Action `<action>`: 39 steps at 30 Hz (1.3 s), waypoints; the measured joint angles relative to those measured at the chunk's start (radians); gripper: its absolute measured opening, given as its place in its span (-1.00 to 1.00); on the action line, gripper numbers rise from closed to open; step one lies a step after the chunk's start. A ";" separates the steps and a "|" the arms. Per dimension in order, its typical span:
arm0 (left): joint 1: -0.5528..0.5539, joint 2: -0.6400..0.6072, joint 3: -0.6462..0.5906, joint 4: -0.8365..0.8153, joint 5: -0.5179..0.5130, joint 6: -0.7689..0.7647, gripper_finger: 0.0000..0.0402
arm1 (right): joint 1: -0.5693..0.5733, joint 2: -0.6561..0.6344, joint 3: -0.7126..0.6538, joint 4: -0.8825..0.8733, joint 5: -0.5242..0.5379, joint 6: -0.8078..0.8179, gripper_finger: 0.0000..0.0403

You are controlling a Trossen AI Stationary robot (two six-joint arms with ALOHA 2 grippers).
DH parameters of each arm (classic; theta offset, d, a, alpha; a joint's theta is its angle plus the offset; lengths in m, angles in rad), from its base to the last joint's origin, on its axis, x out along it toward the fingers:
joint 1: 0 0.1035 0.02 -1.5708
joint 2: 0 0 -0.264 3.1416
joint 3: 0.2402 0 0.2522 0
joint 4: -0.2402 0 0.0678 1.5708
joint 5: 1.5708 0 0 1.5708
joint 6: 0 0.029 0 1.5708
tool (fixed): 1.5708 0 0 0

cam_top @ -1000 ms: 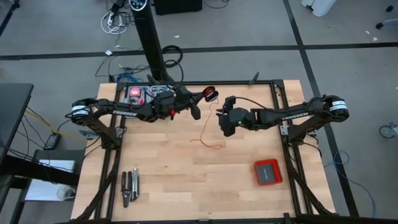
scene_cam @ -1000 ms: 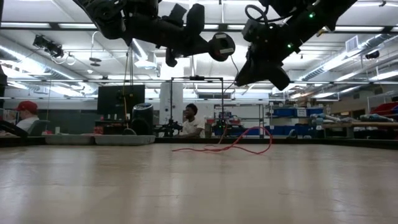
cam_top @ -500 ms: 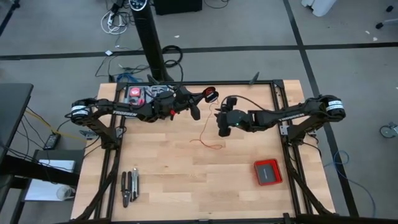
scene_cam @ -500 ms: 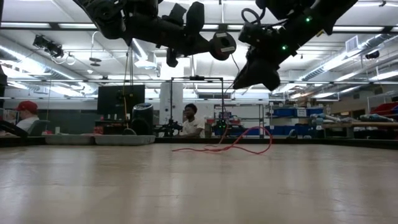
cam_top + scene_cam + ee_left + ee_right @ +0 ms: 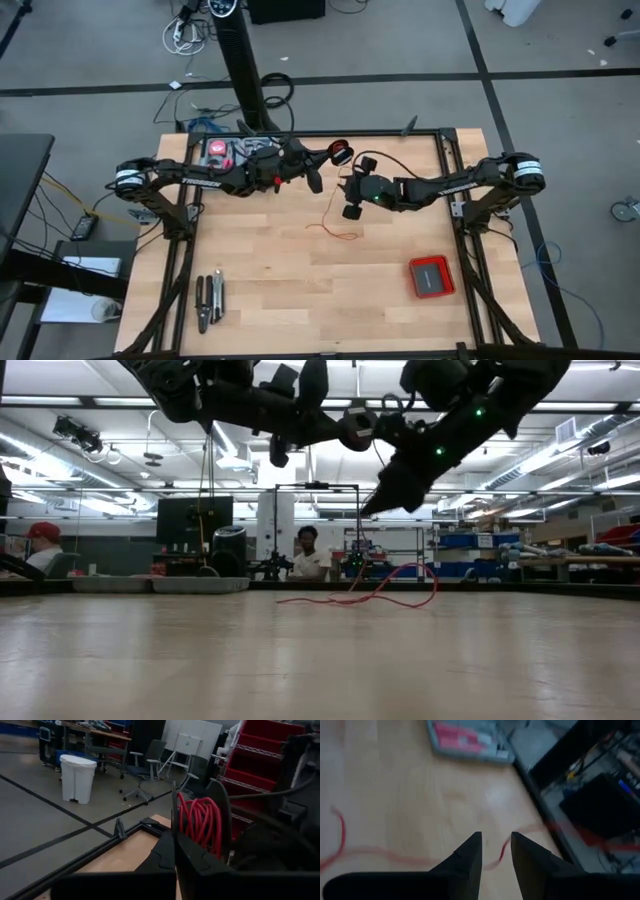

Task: Coil cords
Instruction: Coil the red wire onto the spool

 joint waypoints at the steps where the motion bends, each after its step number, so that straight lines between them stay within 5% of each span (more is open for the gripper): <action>1: 0.000 0.000 0.000 -0.001 0.006 0.000 -1.00 | 0.001 0.000 -0.009 0.042 0.004 -0.006 -0.51; 13: 0.000 0.000 0.000 -0.063 0.006 0.003 -1.00 | 0.073 -0.169 -0.124 0.193 0.234 -0.068 -0.55; 28: 0.000 0.000 0.000 -0.066 0.006 0.004 -1.00 | 0.071 -0.181 -0.124 0.296 0.287 -0.210 -0.55; 39: 0.000 0.000 0.000 -0.047 0.028 -0.001 -1.00 | 0.013 -0.181 -0.124 0.304 0.200 -0.215 -0.55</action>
